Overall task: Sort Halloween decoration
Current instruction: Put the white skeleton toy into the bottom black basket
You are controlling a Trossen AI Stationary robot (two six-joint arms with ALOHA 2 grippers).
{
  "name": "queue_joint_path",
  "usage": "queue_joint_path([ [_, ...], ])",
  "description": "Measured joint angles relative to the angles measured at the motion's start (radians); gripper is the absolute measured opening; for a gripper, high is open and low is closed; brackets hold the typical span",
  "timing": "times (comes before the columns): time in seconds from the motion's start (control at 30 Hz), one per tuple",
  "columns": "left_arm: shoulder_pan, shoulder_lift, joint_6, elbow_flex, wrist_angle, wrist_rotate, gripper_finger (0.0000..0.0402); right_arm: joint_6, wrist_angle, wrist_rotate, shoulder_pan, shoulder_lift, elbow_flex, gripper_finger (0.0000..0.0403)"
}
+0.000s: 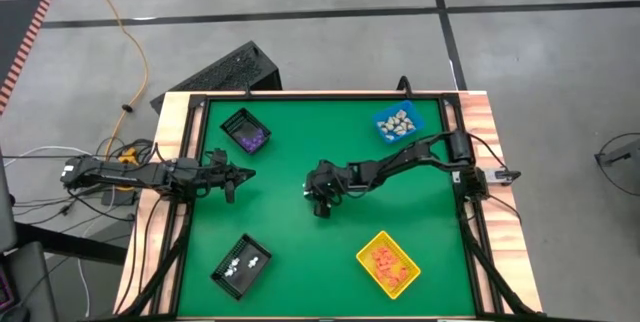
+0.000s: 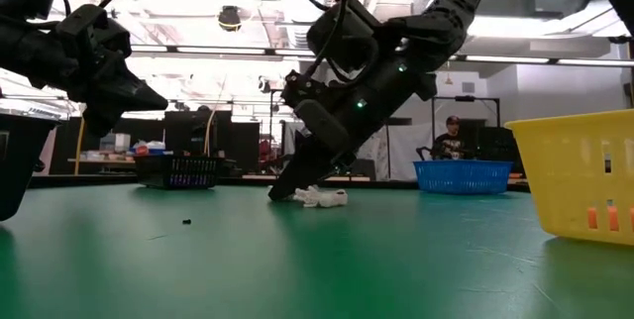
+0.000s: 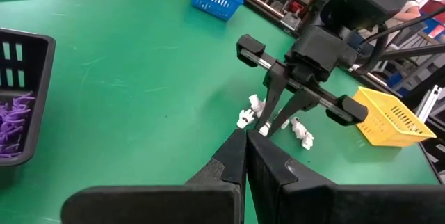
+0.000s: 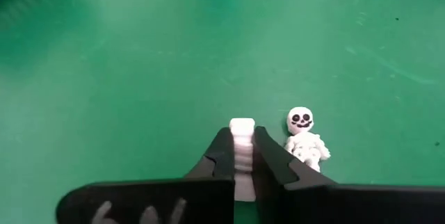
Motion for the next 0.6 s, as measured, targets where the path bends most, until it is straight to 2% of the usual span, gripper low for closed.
queue_joint_path([
  [0.27,0.000,0.000,-0.008,0.000,0.000,-0.001,0.0000,-0.013,0.001,-0.028,0.024,0.003,0.138,0.0036],
  [0.6,0.000,0.000,-0.001,0.000,0.000,-0.002,0.0000,-0.174,0.015,-0.029,0.103,0.007,0.340,0.0040],
])
